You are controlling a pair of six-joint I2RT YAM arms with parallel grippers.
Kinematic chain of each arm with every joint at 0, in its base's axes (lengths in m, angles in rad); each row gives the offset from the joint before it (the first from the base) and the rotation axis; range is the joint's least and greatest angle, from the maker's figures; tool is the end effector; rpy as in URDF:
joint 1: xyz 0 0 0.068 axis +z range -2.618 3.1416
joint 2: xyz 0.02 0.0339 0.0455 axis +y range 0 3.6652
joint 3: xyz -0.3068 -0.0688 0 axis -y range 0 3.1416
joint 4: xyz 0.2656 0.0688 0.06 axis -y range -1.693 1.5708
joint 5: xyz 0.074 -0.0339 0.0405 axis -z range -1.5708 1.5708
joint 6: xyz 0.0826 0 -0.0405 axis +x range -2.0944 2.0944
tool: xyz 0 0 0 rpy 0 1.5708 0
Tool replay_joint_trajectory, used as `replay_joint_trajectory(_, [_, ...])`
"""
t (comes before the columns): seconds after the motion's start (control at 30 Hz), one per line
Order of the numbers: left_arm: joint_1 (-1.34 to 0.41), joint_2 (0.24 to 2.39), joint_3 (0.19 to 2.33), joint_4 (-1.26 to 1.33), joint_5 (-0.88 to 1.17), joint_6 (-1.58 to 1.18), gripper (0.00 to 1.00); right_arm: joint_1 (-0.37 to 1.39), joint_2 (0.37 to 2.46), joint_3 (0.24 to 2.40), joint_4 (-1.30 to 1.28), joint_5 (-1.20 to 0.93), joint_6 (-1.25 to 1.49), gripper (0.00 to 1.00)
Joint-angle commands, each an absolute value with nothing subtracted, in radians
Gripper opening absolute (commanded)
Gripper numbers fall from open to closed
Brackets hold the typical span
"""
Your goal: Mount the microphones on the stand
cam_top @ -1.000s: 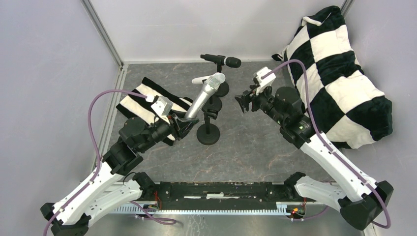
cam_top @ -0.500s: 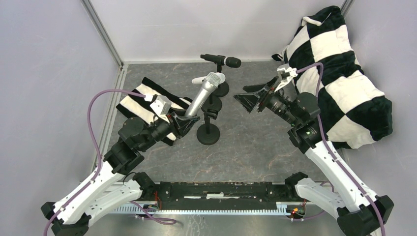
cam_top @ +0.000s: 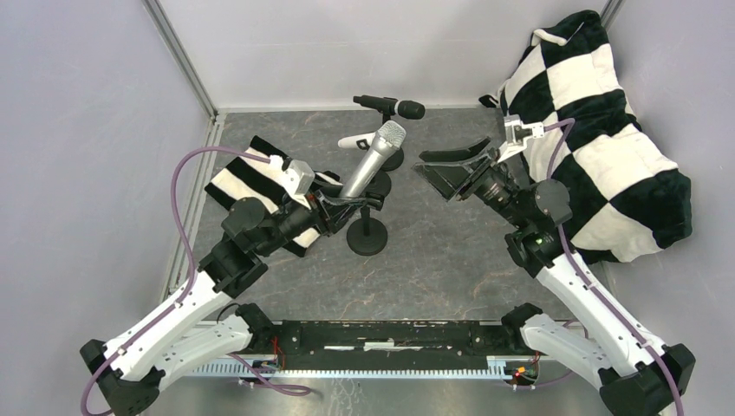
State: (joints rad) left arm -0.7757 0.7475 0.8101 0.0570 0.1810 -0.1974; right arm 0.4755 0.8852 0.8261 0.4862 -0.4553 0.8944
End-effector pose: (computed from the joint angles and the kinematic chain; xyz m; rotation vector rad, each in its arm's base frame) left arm 0.1398 -0.1580 0.4171 0.5798 1.4062 -0.9190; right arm 0.1872 0.1373 0.4566 -0.1794 1.3101 1.4463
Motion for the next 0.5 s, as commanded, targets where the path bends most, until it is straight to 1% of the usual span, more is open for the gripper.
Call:
replay_joint_trajectory(0.0, [-0.775,0.778,0.829,0.187,0.223,-0.237,0.02,0.582,0.887,0.846,0.524,-0.341,0.887,0.75])
replay_joint_trajectory(0.2, [-0.775,0.803,0.834,0.220,0.250,-0.249,0.02,0.732,0.946,0.853,0.524,-0.194,0.859,0.74])
replay_joint_trajectory(0.47, [-0.775,0.804,0.836,0.207,0.295,-0.245,0.02,0.793,1.043,0.872,0.604,-0.117,0.894,0.74])
